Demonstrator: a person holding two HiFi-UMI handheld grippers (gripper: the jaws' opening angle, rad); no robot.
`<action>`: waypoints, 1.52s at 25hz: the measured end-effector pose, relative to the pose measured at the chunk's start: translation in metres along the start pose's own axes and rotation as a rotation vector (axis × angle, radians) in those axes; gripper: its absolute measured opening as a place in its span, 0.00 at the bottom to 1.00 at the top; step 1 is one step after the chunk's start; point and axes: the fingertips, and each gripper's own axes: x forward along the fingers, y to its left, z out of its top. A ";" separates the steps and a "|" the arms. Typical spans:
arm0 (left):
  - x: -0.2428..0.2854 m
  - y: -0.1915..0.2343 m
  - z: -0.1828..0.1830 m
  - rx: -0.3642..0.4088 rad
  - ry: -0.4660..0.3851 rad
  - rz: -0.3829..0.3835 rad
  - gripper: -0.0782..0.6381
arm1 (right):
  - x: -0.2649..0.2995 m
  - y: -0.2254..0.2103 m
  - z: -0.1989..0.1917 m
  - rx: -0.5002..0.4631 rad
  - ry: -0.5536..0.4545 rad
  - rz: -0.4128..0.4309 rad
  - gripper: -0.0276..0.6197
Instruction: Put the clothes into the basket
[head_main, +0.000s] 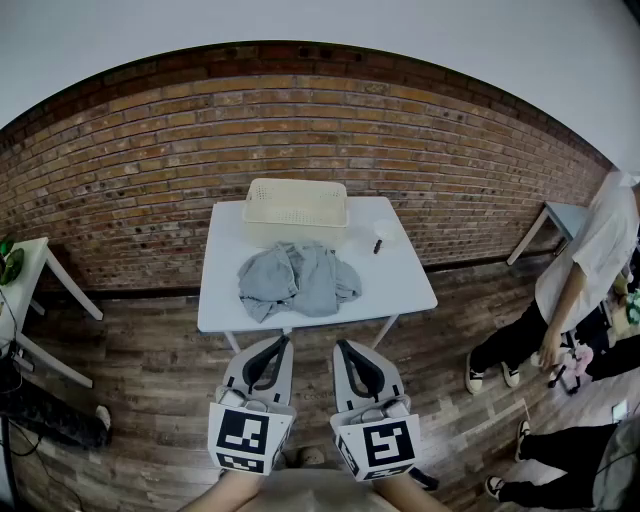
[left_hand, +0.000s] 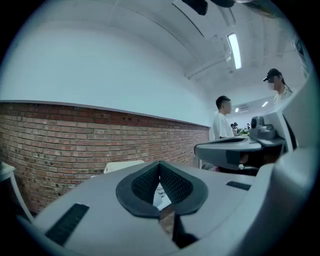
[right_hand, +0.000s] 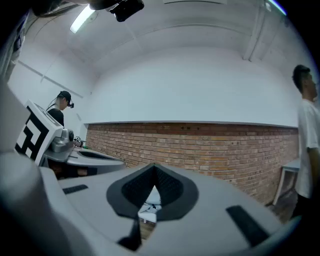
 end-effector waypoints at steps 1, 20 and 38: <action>0.001 0.000 -0.001 0.000 0.002 0.000 0.12 | 0.001 0.000 -0.001 -0.003 0.000 0.000 0.05; 0.011 0.009 -0.010 -0.013 0.023 0.051 0.12 | 0.013 -0.012 -0.015 0.011 0.011 0.031 0.05; 0.021 0.003 -0.019 -0.036 0.028 0.139 0.12 | 0.017 -0.037 -0.028 0.000 0.017 0.094 0.05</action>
